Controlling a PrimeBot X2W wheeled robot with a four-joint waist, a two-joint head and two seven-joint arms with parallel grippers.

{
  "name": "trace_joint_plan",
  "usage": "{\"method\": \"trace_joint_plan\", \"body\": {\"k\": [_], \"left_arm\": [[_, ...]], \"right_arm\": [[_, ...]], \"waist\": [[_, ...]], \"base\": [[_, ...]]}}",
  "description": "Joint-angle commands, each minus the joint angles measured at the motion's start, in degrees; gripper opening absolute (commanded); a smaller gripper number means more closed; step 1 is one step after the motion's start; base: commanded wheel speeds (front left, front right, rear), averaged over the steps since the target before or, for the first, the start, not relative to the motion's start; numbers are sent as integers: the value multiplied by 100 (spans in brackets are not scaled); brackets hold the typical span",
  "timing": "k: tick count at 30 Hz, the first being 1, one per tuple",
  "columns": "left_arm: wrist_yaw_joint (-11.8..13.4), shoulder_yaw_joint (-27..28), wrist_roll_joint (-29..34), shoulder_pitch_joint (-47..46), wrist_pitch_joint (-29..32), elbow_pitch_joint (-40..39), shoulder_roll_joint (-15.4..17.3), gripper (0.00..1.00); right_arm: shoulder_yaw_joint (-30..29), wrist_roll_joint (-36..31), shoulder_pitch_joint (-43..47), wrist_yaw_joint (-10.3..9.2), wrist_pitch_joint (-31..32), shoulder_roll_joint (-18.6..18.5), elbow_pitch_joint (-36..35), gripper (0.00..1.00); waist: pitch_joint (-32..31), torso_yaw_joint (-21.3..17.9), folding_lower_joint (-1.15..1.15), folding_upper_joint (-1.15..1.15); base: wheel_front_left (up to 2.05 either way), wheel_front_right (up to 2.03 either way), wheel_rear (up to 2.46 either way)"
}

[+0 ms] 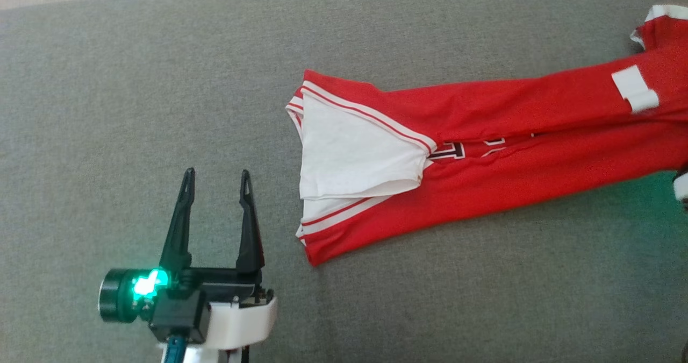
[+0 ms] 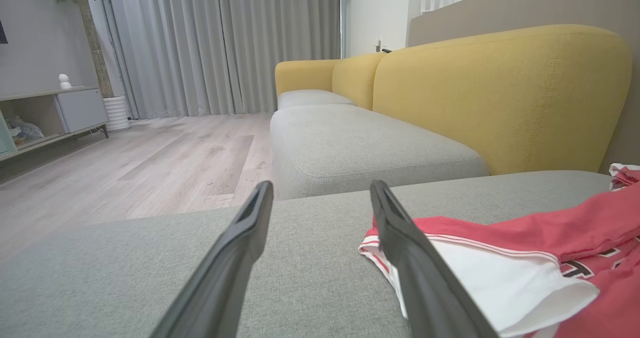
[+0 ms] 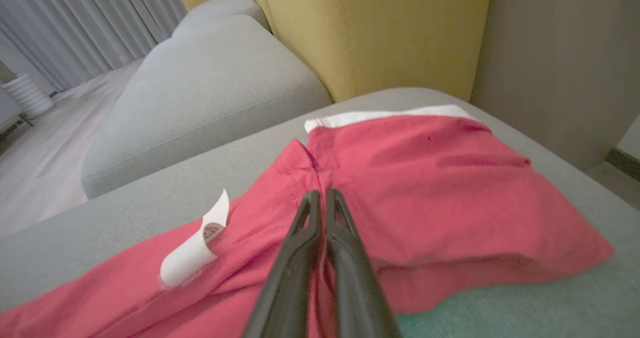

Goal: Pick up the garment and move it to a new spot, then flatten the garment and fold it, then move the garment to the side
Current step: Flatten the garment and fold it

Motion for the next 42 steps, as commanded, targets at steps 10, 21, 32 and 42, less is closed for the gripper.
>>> {"method": "trace_joint_plan", "body": {"k": [10,21,32,42], "left_arm": [[-107,295,42,-97,-29,-143,-89,100],[-142,276,-44,-118,-29,-62,-132,100],[-158,211,-104,-144,-29,44,-145,100],[-129,121,-147,-240,-29,95,-147,100]], "right_arm": [[-284,322,537,-4,725,441,-2037,0],[570,397,651,-4,1195,1533,-3667,0],[2208,463,395,-4,1102,1912,-3287,0],[3460,827,28,-4,560,1940,-2405,0]], "waist": [[-90,-37,0,0],[-162,289,0,0],[-111,693,0,0],[41,900,0,0]], "base": [[0,0,0],[0,0,0],[0,0,0],[0,0,0]]}}
